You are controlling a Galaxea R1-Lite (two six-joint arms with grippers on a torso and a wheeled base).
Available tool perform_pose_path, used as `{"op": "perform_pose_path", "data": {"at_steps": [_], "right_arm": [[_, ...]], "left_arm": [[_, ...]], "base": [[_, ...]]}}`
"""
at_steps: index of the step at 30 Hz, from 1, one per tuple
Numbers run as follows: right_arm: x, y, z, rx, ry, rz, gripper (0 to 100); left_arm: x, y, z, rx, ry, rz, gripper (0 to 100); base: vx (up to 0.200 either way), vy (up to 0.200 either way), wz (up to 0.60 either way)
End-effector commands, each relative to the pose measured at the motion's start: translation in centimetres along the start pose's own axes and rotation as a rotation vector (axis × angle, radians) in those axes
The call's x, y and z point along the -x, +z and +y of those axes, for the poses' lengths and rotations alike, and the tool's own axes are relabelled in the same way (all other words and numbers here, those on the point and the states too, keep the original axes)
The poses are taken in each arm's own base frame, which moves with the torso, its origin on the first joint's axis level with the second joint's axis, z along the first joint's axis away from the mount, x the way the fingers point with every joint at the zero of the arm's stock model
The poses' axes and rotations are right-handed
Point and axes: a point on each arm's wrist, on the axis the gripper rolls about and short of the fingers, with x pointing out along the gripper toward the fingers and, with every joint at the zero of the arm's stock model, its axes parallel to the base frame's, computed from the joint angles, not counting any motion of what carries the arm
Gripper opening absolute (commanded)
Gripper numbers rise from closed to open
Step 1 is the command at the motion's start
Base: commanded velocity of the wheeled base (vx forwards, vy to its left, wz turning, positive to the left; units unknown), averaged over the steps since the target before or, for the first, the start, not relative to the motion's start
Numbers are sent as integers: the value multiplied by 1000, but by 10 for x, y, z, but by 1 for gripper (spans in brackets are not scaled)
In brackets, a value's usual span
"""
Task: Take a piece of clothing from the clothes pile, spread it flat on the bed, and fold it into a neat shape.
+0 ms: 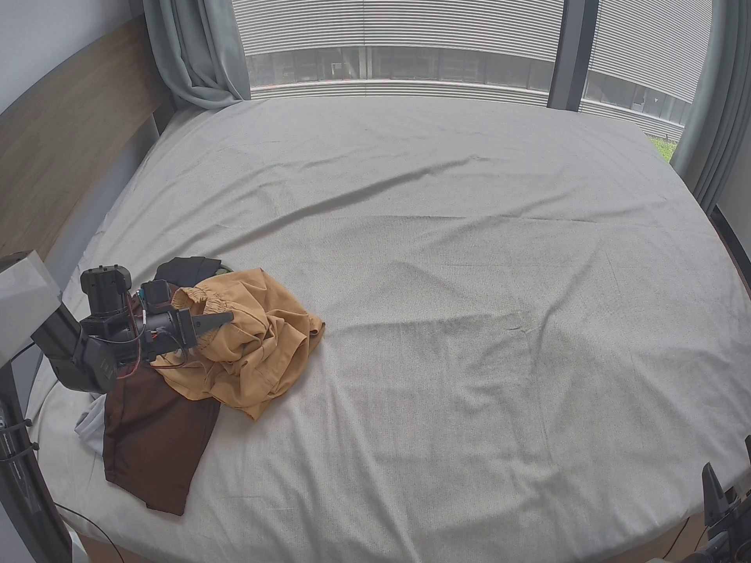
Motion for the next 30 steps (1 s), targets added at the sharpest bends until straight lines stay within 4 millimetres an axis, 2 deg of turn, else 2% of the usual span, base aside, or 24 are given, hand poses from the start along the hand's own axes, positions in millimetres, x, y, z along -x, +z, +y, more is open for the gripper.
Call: {"op": "perform_pose_path", "data": {"at_steps": [1,9,19,30], "right_arm": [[0,-4,0,0,0,-2,100],[0,-4,0,0,0,-2,100],[0,-4,0,2,0,-2,100],[0,-4,0,2,2,-2,100]], "left_arm": [[5,3,-7,-2,-2,-8,0],[30,8,-37,53,-15,-55,0],[36,-5,-45,87,-32,-98,0],[39,-12,-53,109,-58,-136,0]], "base": [[0,0,0],[0,0,0],[0,0,0],[0,0,0]]}}
